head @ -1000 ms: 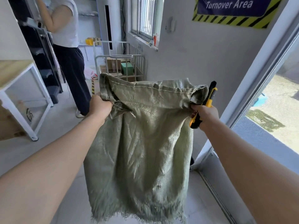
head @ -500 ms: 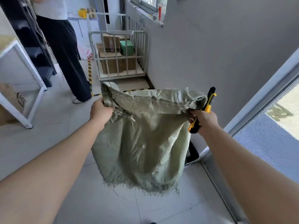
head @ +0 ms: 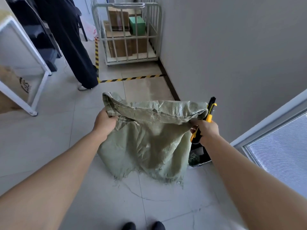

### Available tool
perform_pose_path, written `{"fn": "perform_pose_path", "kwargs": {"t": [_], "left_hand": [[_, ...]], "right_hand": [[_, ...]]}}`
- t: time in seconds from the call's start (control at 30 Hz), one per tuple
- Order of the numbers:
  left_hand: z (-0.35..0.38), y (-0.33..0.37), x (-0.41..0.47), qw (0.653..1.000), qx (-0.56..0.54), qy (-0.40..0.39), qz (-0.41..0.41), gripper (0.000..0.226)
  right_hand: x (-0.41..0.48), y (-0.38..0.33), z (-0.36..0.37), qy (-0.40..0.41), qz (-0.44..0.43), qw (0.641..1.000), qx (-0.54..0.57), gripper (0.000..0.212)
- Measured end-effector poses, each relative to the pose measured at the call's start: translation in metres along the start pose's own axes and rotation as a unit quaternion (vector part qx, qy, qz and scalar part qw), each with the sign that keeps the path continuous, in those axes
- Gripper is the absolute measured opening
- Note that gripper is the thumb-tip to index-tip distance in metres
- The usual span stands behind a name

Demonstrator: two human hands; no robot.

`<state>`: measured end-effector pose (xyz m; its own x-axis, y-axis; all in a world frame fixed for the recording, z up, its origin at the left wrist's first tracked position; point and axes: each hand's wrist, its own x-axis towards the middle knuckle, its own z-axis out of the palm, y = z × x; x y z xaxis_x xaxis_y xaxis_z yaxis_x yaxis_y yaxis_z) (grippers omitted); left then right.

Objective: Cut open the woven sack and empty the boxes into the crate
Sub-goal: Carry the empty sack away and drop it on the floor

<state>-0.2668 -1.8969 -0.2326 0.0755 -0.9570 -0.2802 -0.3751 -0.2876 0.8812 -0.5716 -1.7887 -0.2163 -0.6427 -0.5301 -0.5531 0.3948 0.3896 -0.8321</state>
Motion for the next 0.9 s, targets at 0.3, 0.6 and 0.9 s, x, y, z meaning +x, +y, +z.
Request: {"fn": "perform_pose_path", "kwargs": {"t": [0.3, 0.6, 0.9], "left_hand": [[0.039, -0.052, 0.029, 0.990, 0.043, -0.112, -0.067, 0.026], [0.070, -0.123, 0.057, 0.962, 0.164, -0.176, -0.127, 0.021], [0.078, -0.123, 0.061, 0.944, 0.209, -0.209, -0.143, 0.042]], "right_hand": [[0.056, 0.066, 0.013, 0.035, 0.040, 0.998, -0.044, 0.018], [0.106, 0.142, 0.023, 0.047, 0.095, 0.991, -0.079, 0.018], [0.100, 0.132, 0.016, 0.066, 0.133, 0.983, -0.112, 0.012]]}}
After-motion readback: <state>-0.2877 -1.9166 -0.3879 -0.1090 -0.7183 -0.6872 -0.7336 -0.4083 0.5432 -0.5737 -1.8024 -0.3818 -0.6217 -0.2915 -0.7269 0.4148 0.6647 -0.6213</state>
